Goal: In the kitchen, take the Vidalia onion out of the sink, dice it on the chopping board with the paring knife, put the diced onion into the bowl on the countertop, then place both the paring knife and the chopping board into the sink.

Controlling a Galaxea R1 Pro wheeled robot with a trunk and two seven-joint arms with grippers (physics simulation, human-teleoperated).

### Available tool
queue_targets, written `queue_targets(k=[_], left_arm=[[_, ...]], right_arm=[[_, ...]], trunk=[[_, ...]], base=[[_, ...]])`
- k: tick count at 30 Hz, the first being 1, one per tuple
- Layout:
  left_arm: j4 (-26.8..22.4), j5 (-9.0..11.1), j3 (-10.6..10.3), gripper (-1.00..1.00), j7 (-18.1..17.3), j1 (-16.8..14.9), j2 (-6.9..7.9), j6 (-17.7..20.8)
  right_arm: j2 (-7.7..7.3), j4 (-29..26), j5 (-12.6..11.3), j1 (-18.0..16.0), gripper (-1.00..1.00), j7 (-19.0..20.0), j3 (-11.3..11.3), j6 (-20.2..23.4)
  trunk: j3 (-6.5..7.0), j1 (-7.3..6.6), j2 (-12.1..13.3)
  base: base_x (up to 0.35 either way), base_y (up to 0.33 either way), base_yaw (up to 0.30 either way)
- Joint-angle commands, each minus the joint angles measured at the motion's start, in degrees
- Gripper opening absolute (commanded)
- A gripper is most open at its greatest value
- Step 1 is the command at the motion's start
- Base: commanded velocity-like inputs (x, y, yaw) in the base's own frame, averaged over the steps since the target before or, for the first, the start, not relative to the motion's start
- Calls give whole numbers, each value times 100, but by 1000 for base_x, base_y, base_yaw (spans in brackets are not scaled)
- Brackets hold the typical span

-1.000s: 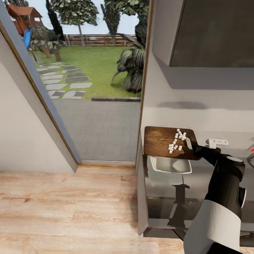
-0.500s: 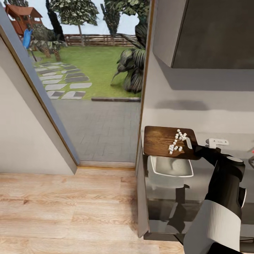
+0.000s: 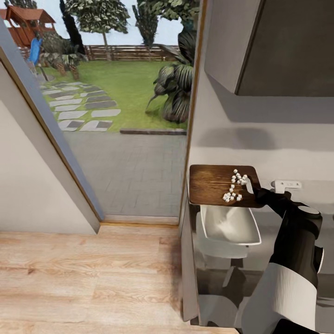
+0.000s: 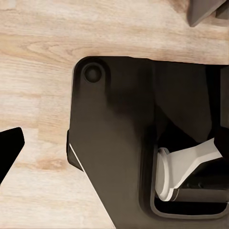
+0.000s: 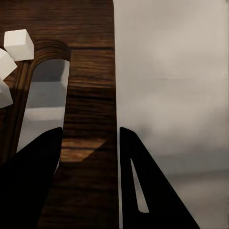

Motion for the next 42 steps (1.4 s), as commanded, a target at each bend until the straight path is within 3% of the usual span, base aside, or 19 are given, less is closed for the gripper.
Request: queue_targets(k=[1, 18, 24, 42], left_arm=[[-10, 12, 31, 100, -45, 3, -6, -1], [-10, 12, 30, 100, -45, 3, -6, -1], [-10, 12, 28, 100, -45, 3, -6, -1], [-7, 12, 31, 100, -45, 3, -6, -1]], right_arm=[[5, -8, 49, -9, -100, 55, -16, -2], [5, -8, 51, -9, -100, 56, -30, -34], [5, 38, 42, -9, -100, 56, -32, -512], [5, 62, 42, -9, -100, 65, -45, -603]], trunk=[[-10, 4, -11], [-10, 4, -11], [-10, 4, -11], [-10, 4, -11]], base=[[22, 0, 0], [1, 0, 0], [0, 0, 0], [0, 0, 0]])
